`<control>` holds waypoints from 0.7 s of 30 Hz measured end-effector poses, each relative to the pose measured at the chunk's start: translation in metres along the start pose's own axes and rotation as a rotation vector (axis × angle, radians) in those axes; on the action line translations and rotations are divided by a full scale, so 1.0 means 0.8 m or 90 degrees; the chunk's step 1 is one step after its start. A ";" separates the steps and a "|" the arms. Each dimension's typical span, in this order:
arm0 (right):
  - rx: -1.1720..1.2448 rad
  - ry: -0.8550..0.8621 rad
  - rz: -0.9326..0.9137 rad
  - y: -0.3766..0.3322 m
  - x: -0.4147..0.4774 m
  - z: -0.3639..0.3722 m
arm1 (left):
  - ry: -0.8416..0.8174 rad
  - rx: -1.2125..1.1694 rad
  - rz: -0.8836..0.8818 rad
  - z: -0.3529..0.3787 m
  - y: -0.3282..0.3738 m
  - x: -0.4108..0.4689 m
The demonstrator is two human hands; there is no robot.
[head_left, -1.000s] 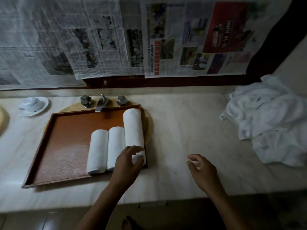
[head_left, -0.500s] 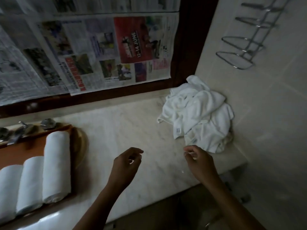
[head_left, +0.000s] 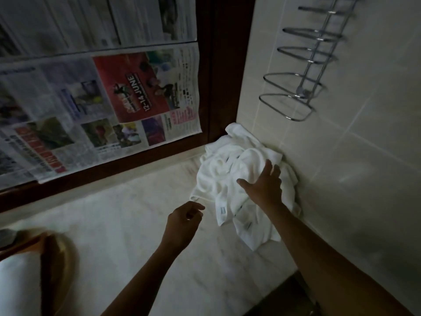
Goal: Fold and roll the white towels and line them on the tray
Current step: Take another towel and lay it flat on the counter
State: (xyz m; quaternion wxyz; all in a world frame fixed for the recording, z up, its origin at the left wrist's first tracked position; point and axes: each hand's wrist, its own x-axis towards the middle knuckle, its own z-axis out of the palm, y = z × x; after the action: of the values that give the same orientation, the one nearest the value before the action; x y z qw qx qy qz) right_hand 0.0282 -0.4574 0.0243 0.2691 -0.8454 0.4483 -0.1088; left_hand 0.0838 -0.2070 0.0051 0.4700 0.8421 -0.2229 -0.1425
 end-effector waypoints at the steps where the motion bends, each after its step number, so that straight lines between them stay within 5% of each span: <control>1: -0.013 0.004 0.009 -0.001 0.015 0.005 | -0.007 -0.003 -0.002 0.002 0.002 0.010; 5: -0.007 0.001 -0.005 0.013 0.063 0.015 | -0.046 -0.019 -0.017 0.012 0.001 0.045; 11: 0.284 0.051 0.011 0.005 0.060 -0.038 | -0.088 -0.103 -0.096 0.030 -0.020 0.065; 17: 0.455 -0.098 -0.066 -0.018 -0.021 -0.086 | -0.086 -0.273 -0.173 0.042 0.019 0.072; 21: 0.502 -0.226 -0.128 -0.023 -0.067 -0.112 | -0.127 -0.221 -0.084 0.047 0.044 0.062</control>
State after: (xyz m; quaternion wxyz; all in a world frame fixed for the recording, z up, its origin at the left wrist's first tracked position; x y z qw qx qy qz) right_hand -0.0281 -0.4372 0.1117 0.6318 -0.7233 0.2351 -0.1500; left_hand 0.1012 -0.2759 0.0139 0.5732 0.7429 -0.1849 -0.2921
